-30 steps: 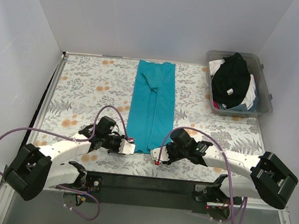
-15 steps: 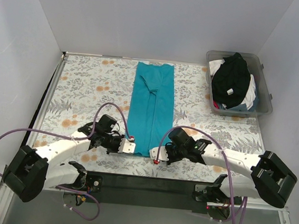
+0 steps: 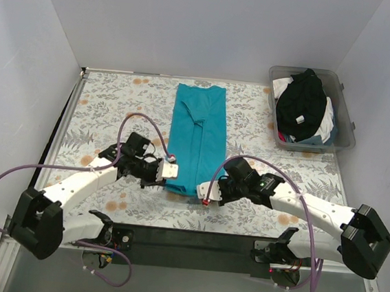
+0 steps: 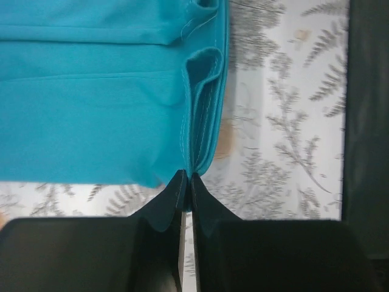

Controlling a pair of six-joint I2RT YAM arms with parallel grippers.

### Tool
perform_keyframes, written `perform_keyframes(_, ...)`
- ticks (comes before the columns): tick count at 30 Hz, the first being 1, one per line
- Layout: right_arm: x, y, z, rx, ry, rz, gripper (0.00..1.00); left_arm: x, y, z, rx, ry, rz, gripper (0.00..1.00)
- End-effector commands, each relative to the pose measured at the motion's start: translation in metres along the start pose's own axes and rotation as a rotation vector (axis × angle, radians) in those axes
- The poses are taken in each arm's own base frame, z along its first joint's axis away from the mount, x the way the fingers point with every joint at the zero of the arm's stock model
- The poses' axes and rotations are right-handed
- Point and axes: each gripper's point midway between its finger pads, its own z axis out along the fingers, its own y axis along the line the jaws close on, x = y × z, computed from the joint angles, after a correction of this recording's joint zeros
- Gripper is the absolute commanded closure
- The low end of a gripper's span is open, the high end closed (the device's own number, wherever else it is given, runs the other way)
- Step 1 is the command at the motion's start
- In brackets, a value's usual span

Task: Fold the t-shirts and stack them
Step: Fold the tshirt

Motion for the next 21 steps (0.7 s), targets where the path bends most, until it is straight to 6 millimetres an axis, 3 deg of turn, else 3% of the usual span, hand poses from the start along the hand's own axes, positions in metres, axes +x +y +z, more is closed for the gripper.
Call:
perform_keyframes(1,-0.005,-0.041,-0.012,0.075,-0.008,-0.067,0.99,-0.021,0.045,-0.012,-0.083,-0.064,0.012,1.0)
perform_keyframes(7,0.017,-0.102,-0.014,0.132,0.006,-0.048,0.99,-0.016,0.11,-0.011,-0.139,-0.061,0.042,1.0)
perform_keyframes(9,0.024,-0.114,-0.007,0.127,0.013,-0.06,0.99,-0.018,0.134,-0.014,-0.187,-0.065,0.063,1.0)
perform_keyframes(10,0.026,-0.128,-0.01,0.151,0.013,-0.063,0.99,-0.011,0.14,-0.007,-0.175,-0.058,0.051,1.0)
perform_keyframes(16,0.05,-0.176,0.0,0.172,0.031,-0.072,0.99,-0.009,0.196,-0.005,-0.215,-0.075,0.05,1.0)
perform_keyframes(17,0.048,-0.19,-0.003,0.194,0.024,-0.079,0.99,-0.009,0.201,-0.006,-0.219,-0.076,0.052,1.0)
perform_keyframes(21,0.063,-0.216,0.004,0.203,0.036,-0.085,0.99,-0.01,0.226,-0.003,-0.228,-0.086,0.059,1.0)
